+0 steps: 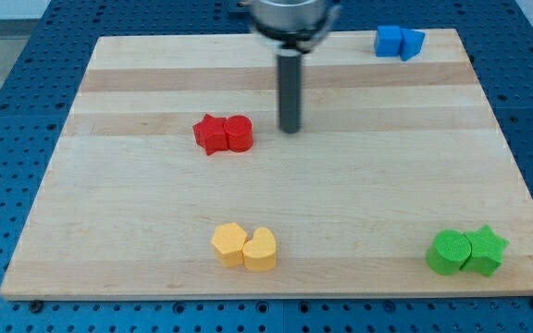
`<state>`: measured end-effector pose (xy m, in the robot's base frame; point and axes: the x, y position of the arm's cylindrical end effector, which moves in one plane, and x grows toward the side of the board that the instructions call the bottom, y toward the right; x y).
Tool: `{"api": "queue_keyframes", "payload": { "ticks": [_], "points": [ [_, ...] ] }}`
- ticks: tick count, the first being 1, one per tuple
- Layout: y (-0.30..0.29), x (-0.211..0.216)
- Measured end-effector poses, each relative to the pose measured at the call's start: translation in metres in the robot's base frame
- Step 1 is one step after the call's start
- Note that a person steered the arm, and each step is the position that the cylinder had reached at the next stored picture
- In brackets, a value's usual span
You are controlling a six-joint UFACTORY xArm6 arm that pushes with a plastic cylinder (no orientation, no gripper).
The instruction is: Place the blue triangle below to the blue cube
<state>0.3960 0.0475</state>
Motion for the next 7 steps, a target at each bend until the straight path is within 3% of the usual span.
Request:
{"api": "queue_keyframes", "payload": {
  "ticks": [1,2,3,5,6,7],
  "points": [
    [0.126,0.0],
    [0.237,-0.031],
    [0.295,-0.096],
    [0.286,-0.191],
    [0.265,-0.204],
    [0.196,-0.166]
  ]
}}
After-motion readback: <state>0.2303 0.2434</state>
